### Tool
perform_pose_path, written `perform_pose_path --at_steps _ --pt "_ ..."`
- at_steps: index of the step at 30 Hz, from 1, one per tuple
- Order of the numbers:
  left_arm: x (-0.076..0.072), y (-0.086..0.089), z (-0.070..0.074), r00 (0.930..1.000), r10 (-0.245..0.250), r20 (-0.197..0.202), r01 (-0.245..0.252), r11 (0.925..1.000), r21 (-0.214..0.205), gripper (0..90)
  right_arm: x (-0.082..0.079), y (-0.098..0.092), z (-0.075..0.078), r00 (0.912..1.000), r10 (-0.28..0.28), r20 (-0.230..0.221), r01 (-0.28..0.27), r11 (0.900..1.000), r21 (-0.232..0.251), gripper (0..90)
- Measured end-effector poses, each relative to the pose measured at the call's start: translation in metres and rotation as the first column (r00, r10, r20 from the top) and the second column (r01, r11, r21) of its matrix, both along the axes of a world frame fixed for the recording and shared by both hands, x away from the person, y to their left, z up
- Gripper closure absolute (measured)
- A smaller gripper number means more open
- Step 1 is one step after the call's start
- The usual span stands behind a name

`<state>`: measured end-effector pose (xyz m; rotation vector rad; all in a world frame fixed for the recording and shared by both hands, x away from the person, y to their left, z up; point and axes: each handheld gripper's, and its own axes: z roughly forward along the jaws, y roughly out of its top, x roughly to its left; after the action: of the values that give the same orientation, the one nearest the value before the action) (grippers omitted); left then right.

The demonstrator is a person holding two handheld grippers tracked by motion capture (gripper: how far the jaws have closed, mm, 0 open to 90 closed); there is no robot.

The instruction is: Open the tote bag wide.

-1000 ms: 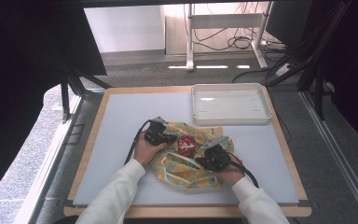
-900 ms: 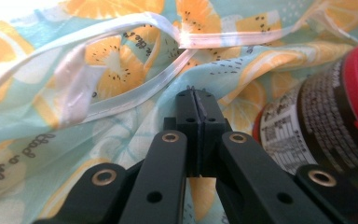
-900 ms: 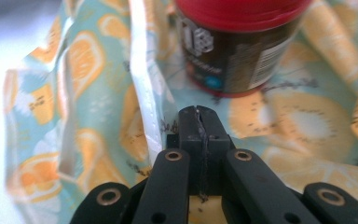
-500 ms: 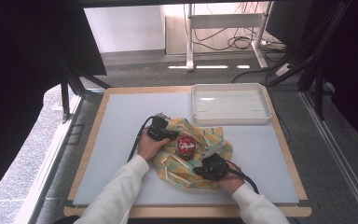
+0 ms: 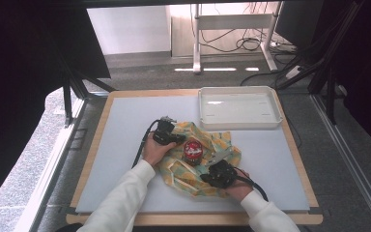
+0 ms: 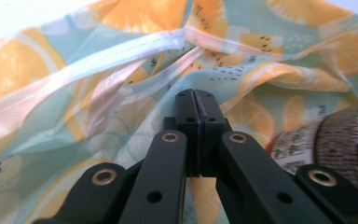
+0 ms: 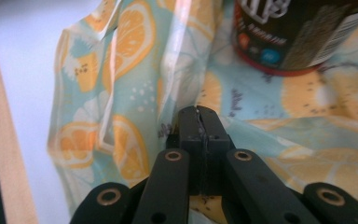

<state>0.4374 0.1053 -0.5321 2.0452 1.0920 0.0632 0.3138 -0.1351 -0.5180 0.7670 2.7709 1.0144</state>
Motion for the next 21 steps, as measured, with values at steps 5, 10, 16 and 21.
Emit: perform_pose_path --at_steps 5,10,16,21 --pt "-0.006 0.005 0.007 0.9999 -0.005 0.013 0.005 0.9999 -0.015 90.0 0.005 -0.006 0.007 0.9965 -0.070 0.045 0.069 0.9972 0.029 89.1" --pt "-0.016 0.012 0.019 0.9989 -0.018 0.043 0.019 0.9995 -0.024 90.0 0.009 -0.014 0.015 0.9902 -0.123 0.066 0.118 0.9904 0.072 89.1" --pt "-0.033 0.023 0.033 0.9978 -0.029 0.059 0.032 0.9987 -0.041 89.6 0.012 -0.018 0.023 0.9854 -0.150 0.080 0.142 0.9848 0.100 89.1" --pt "-0.049 0.033 0.039 0.9959 -0.030 0.086 0.036 0.9968 -0.072 89.7 0.014 -0.023 0.028 0.9823 -0.167 0.086 0.156 0.9803 0.121 89.1"
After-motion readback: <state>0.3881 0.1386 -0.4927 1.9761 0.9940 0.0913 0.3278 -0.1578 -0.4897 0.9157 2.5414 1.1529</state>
